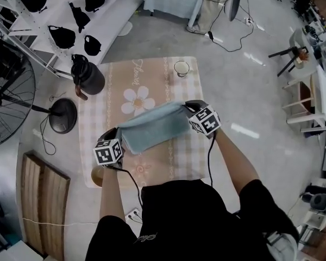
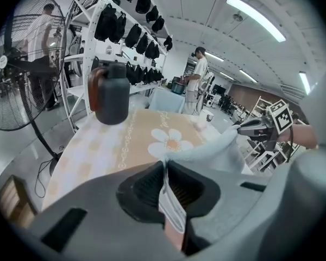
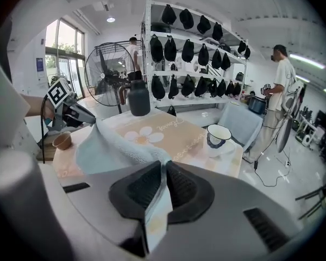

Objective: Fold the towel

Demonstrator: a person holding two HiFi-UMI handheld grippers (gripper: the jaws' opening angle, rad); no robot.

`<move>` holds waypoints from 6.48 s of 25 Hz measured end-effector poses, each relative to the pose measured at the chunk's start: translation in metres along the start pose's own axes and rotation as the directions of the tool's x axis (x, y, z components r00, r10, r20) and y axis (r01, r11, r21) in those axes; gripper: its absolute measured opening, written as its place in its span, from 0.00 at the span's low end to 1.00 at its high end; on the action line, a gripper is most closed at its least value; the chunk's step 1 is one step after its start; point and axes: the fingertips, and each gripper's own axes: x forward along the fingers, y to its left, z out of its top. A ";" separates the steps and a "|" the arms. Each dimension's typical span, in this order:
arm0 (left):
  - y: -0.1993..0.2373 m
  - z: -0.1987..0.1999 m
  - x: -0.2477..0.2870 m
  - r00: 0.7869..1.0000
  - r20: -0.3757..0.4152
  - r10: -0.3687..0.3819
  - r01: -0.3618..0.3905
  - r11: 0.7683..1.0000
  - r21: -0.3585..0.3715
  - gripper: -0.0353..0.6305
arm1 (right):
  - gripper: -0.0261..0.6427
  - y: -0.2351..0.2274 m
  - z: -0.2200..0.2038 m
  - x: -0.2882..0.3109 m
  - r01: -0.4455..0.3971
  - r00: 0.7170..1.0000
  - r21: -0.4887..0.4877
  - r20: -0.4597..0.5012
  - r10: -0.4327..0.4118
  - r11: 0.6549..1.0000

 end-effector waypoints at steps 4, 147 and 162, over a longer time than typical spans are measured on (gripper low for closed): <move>0.003 -0.003 0.004 1.000 -0.009 -0.008 0.008 1.000 -0.009 0.10 | 0.09 -0.002 0.002 0.001 0.030 0.999 0.031 0.031 -0.031 0.999; -0.317 -0.112 0.066 0.994 0.077 0.077 -0.046 0.939 -0.341 0.11 | 0.09 0.033 -0.100 -0.016 -0.477 0.542 -0.672 -0.732 0.413 -0.566; -0.195 -0.079 -0.005 0.936 0.281 0.211 -0.021 0.831 -0.555 0.11 | 0.09 0.122 0.001 0.024 -0.495 0.585 -0.731 -0.681 0.442 -0.471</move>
